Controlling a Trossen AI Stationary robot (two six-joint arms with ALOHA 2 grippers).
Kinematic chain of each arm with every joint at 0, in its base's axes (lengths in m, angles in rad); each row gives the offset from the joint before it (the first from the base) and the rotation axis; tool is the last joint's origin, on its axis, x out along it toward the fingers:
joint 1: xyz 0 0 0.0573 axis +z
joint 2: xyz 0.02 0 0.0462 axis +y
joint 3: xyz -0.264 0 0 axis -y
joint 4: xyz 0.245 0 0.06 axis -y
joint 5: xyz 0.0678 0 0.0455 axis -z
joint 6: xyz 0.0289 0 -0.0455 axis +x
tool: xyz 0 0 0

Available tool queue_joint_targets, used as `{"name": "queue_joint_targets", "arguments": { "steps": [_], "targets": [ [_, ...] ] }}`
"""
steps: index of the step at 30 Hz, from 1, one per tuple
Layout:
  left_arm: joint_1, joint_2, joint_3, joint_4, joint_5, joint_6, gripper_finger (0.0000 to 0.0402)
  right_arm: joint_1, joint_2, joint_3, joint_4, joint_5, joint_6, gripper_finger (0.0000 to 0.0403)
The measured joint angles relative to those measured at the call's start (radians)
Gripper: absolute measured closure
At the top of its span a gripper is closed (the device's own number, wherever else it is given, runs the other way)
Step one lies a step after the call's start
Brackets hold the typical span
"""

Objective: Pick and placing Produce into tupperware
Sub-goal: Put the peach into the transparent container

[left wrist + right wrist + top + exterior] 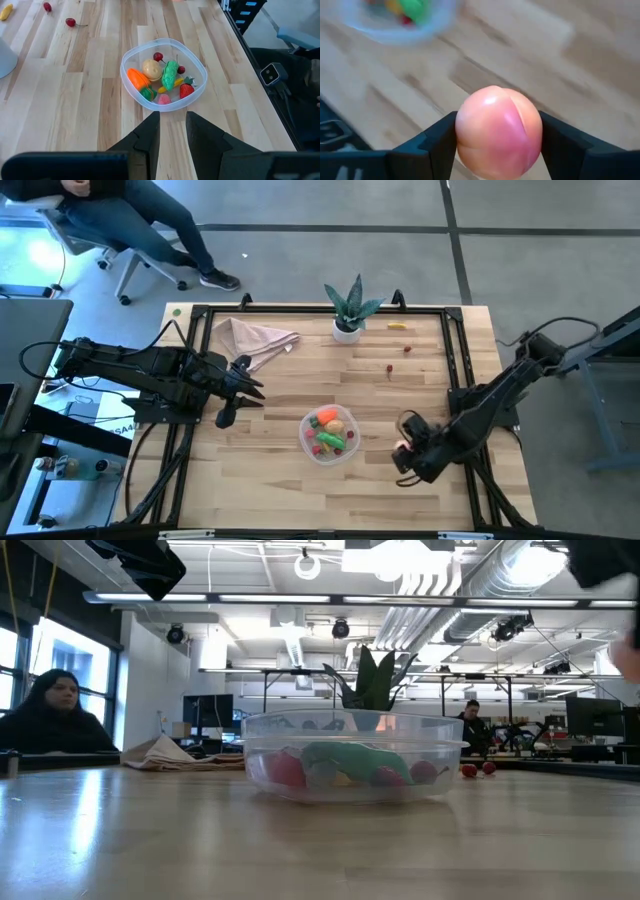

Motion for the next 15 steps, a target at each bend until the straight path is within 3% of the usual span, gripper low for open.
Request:
{"name": "queue_joint_targets", "arguments": {
  "steps": [9,15],
  "targets": [
    [0.0,0.0,0.0,0.0,0.0,0.0,0.0318,-0.209,0.0,0.189,0.047,0.123,-0.55,0.0177],
    [0.0,0.0,0.0,0.0,0.0,0.0,0.0318,-0.376,0.024,0.208,0.224,0.037,-0.849,0.0177]
  ]
}}
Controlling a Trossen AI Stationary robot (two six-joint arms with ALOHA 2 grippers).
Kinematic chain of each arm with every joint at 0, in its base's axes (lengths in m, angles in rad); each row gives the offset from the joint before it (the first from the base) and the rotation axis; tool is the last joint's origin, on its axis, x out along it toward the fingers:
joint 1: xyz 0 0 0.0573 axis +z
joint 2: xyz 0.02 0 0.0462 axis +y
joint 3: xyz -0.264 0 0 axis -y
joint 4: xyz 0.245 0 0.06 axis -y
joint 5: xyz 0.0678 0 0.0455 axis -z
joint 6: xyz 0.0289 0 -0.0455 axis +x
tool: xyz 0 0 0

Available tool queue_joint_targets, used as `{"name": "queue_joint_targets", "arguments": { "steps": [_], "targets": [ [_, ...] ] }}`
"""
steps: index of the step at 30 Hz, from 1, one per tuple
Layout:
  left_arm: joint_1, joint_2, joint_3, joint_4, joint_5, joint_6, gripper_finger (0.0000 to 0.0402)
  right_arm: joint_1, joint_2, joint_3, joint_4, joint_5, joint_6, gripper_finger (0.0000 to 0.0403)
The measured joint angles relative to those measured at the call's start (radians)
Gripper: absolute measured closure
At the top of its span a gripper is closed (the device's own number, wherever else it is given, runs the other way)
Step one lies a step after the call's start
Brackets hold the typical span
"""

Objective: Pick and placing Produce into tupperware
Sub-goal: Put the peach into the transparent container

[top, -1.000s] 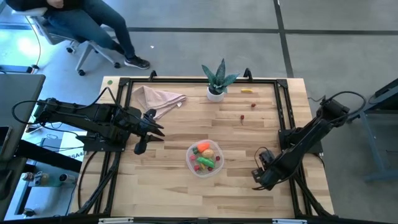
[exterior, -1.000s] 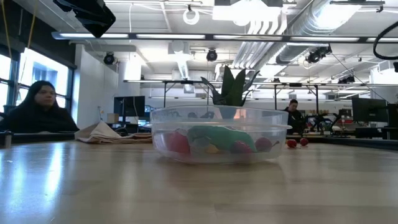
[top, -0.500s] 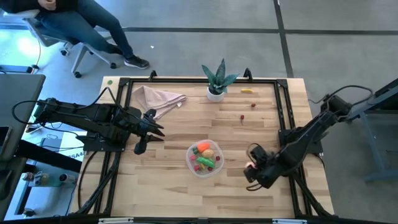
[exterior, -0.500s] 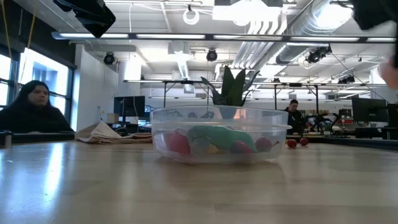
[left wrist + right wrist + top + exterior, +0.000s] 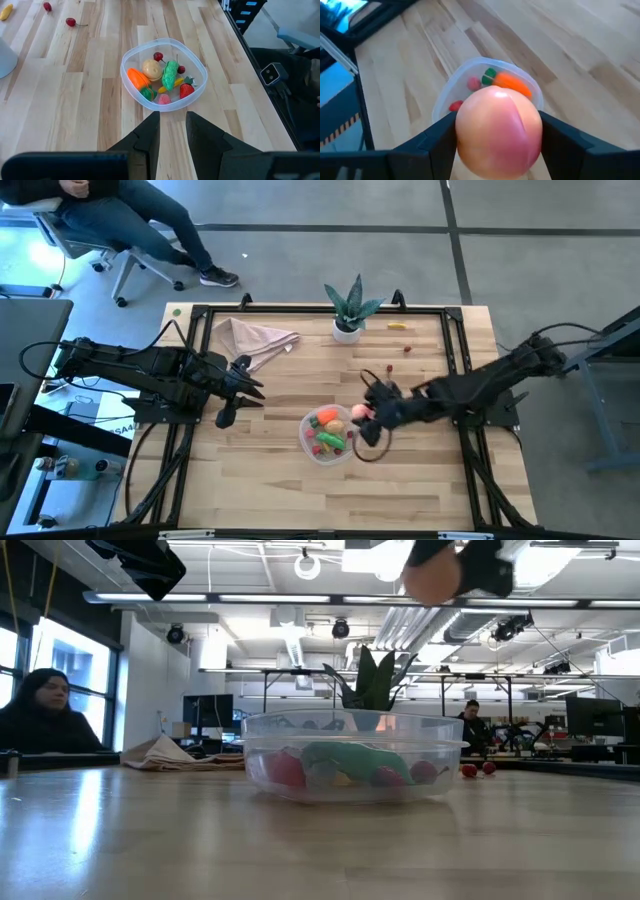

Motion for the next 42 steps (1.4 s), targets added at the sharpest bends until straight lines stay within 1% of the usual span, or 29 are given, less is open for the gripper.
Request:
{"name": "queue_joint_targets", "arguments": {
  "steps": [3,6,9,13,18,23,30,42],
  "targets": [
    [0.0,0.0,0.0,0.0,0.0,0.0,0.0318,-0.063,0.054,0.0,0.065,-0.089,-0.094,0.0177],
    [0.0,0.0,0.0,0.0,0.0,0.0,0.0318,-0.101,0.125,0.0,0.108,-0.152,-0.168,0.0177],
    [0.0,0.0,0.0,0.0,0.0,0.0,0.0318,-0.114,0.189,0.0,0.146,-0.2,-0.223,0.0177],
    [0.0,0.0,0.0,0.0,0.0,0.0,0.0318,-0.11,0.272,0.0,0.162,-0.249,-0.236,0.0177],
    [0.0,0.0,0.0,0.0,0.0,0.0,0.0318,-0.1,0.356,-0.001,0.177,-0.259,-0.247,0.0177],
    [0.0,0.0,0.0,0.0,0.0,0.0,0.0318,-0.095,0.396,-0.001,0.211,-0.269,-0.276,0.0177],
    [0.0,0.0,0.0,0.0,0.0,0.0,0.0318,-0.094,0.397,-0.001,0.224,-0.267,-0.344,0.0176],
    [0.0,0.0,0.0,0.0,0.0,0.0,0.0318,-0.095,0.397,-0.001,0.222,-0.279,-0.371,0.0158]
  ]
}}
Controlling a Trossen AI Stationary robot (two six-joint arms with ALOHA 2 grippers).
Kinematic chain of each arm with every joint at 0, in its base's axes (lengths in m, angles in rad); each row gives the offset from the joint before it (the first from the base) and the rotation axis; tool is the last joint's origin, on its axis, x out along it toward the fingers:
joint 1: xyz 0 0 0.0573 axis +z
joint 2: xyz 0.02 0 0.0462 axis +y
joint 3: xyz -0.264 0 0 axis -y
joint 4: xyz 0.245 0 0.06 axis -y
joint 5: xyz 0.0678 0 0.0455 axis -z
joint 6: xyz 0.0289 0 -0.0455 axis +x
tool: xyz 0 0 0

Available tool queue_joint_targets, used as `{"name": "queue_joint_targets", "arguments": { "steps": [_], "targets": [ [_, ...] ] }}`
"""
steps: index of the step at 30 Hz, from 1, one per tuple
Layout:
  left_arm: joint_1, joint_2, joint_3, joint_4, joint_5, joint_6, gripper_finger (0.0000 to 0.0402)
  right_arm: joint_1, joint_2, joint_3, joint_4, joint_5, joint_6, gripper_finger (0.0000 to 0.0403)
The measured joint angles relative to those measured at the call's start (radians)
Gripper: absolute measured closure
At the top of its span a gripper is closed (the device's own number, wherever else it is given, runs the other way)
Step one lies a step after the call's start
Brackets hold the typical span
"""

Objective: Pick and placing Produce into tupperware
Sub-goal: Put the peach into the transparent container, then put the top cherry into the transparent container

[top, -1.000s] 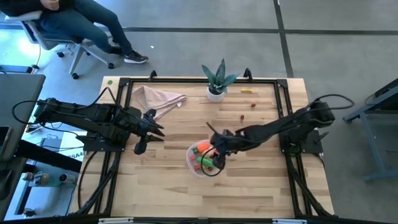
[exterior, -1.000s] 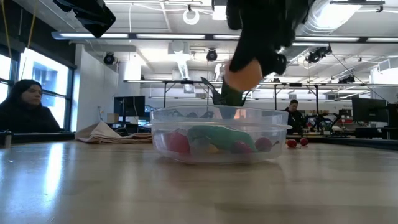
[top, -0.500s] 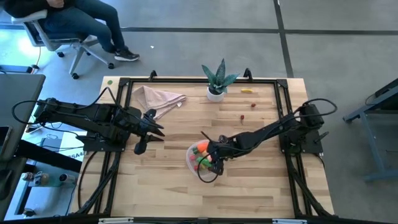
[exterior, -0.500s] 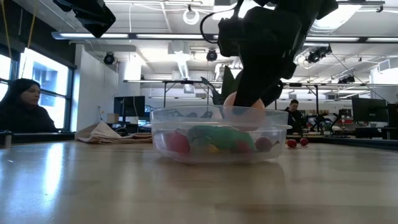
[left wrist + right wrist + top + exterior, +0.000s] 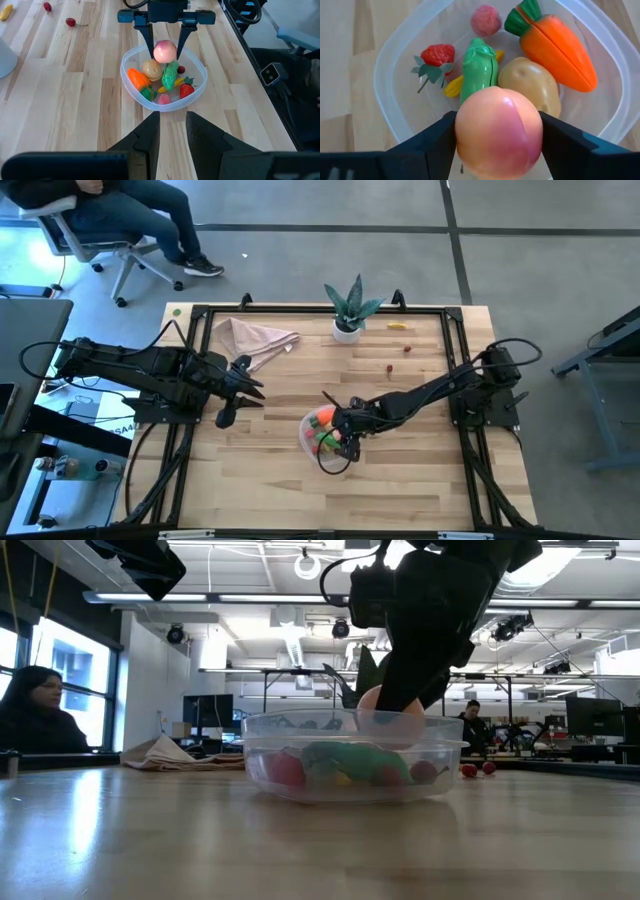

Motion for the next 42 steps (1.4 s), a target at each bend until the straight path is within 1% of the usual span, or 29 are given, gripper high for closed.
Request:
{"name": "queue_joint_targets", "arguments": {
  "steps": [10,14,22,26,30,34,37,40,42],
  "targets": [
    [0.0,0.0,0.0,0.0,0.0,0.0,0.0318,0.0,0.0,0.0,0.0,0.01,-0.019,0.0141],
    [0.0,0.0,0.0,0.0,0.0,0.0,0.0318,0.0,0.0,0.0,0.001,0.031,-0.023,0.0135],
    [0.0,0.0,0.0,0.0,0.0,0.0,0.0318,0.0,0.0,0.0,0.029,0.046,-0.026,0.0135],
    [0.0,0.0,0.0,0.0,0.0,0.0,0.0318,-0.001,0.0,0.002,0.038,0.031,-0.034,0.0135],
    [0.0,0.0,0.0,0.0,0.0,0.0,0.0318,0.0,0.0,0.04,0.009,0.027,-0.057,0.0135],
    [0.0,0.0,0.0,0.0,0.0,0.0,0.0318,0.0,0.0,0.124,-0.089,0.025,-0.092,0.0135],
    [0.0,0.0,0.0,0.0,0.0,0.0,0.0318,0.0,0.0,0.208,-0.202,0.035,-0.12,0.0135],
    [0.0,0.0,0.0,0.0,0.0,0.0,0.0318,-0.001,0.0,0.31,-0.339,0.066,-0.146,0.0135],
    [0.0,0.0,0.0,0.0,0.0,0.0,0.0318,0.0,0.0,0.381,-0.462,0.115,-0.156,0.0135]
  ]
}}
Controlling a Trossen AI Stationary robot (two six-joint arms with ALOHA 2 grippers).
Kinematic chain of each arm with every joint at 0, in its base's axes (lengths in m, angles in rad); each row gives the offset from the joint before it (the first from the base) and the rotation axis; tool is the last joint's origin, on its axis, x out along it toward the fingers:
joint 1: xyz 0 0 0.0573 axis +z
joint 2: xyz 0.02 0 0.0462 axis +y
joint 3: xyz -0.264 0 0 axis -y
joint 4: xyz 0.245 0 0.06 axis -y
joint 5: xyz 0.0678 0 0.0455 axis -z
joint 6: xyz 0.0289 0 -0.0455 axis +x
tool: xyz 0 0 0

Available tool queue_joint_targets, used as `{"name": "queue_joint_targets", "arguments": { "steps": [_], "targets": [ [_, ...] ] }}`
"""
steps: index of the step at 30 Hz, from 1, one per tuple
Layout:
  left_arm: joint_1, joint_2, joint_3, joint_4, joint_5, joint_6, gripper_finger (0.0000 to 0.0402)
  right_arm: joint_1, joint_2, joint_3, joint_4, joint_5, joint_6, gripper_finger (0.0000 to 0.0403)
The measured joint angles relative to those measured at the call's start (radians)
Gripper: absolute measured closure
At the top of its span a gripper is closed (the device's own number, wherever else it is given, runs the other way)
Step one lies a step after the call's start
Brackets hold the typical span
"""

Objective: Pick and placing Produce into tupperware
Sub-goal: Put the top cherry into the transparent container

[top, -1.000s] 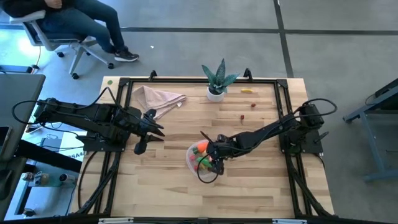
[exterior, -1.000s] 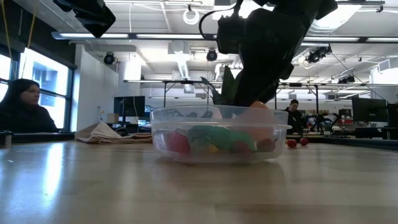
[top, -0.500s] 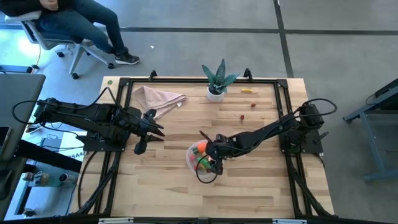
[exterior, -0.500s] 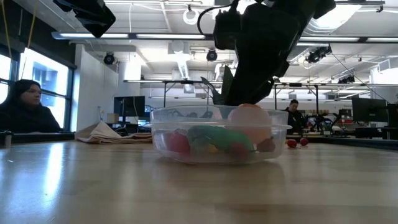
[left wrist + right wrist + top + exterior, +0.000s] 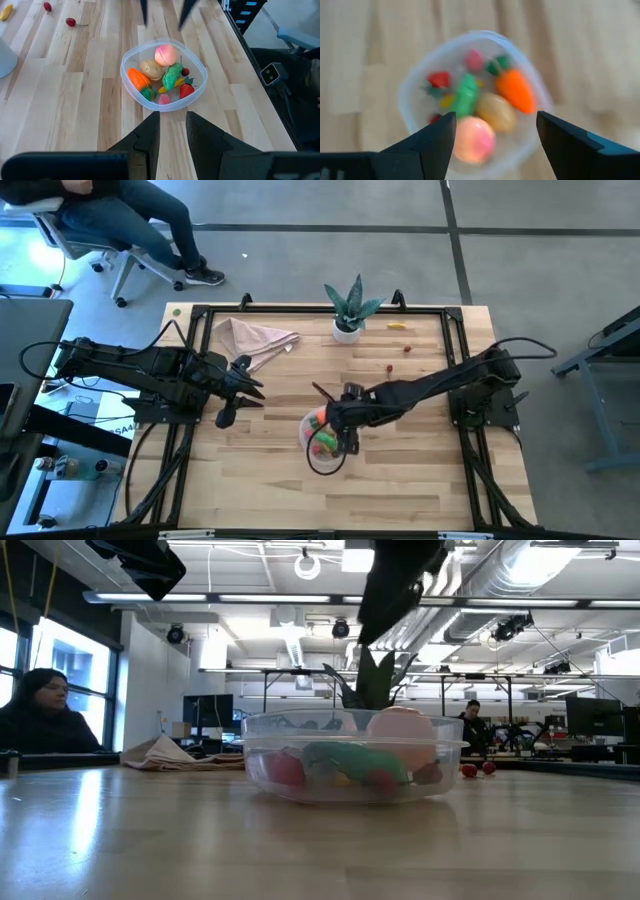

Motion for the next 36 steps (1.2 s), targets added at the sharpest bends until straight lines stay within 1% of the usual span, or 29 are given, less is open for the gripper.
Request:
{"name": "queue_joint_targets", "arguments": {
  "steps": [3,5,7,10,11,12,14,17,18,20,24,28,30,32,34,36],
  "targets": [
    [0.0,0.0,0.0,0.0,0.0,0.0,0.0318,0.0,0.0,0.105,-0.205,0.106,0.017,0.0135],
    [0.0,0.0,0.0,0.0,0.0,0.0,0.0318,0.0,0.0,0.168,-0.356,0.189,0.067,0.0135],
    [0.0,0.0,0.0,0.0,0.0,0.0,0.0318,-0.005,0.0,0.229,-0.518,0.261,0.149,0.0135],
    [0.0,0.0,0.0,0.0,0.0,0.0,0.0318,-0.019,0.0,0.303,-0.736,0.324,0.31,0.0135],
    [0.0,0.0,0.0,0.0,0.0,0.0,0.0318,-0.024,-0.002,0.317,-0.761,0.346,0.359,0.0135],
    [0.0,0.0,0.0,0.0,0.0,0.0,0.0318,-0.031,-0.015,0.318,-0.752,0.361,0.378,0.0135],
    [0.0,0.0,0.0,-0.001,0.0,0.0,0.0318,-0.047,-0.052,0.302,-0.702,0.351,0.386,0.0135],
    [0.0,0.0,0.0,0.0,0.0,0.0,0.0318,-0.09,-0.088,0.286,-0.75,0.362,0.441,0.0135],
    [0.0,0.0,0.0,0.002,0.0,0.0,0.0318,-0.107,-0.101,0.265,-0.752,0.383,0.457,0.0135],
    [0.0,0.0,0.0,-0.001,0.0,0.0,0.0318,-0.15,-0.148,0.208,-0.724,0.386,0.451,0.0135],
    [0.0,0.0,0.0,0.001,0.0,0.0,0.0318,-0.272,-0.245,0.093,-0.722,0.356,0.456,0.0135],
    [0.0,0.0,0.0,0.001,0.0,0.0,0.0318,-0.421,-0.34,-0.031,-0.686,0.336,0.439,0.0135],
    [0.0,0.0,0.0,0.001,0.0,0.0,0.0318,-0.494,-0.371,-0.085,-0.637,0.293,0.38,0.0135],
    [0.0,0.0,0.0,0.001,0.0,0.0,0.0318,-0.56,-0.39,-0.139,-0.559,0.224,0.32,0.0135],
    [0.0,0.0,0.0,0.001,0.0,0.0,0.0318,-0.62,-0.409,-0.189,-0.466,0.139,0.315,0.0135],
    [0.0,0.0,0.0,0.001,0.0,0.0,0.0318,-0.671,-0.412,-0.24,-0.375,0.046,0.358,0.0135]
  ]
}}
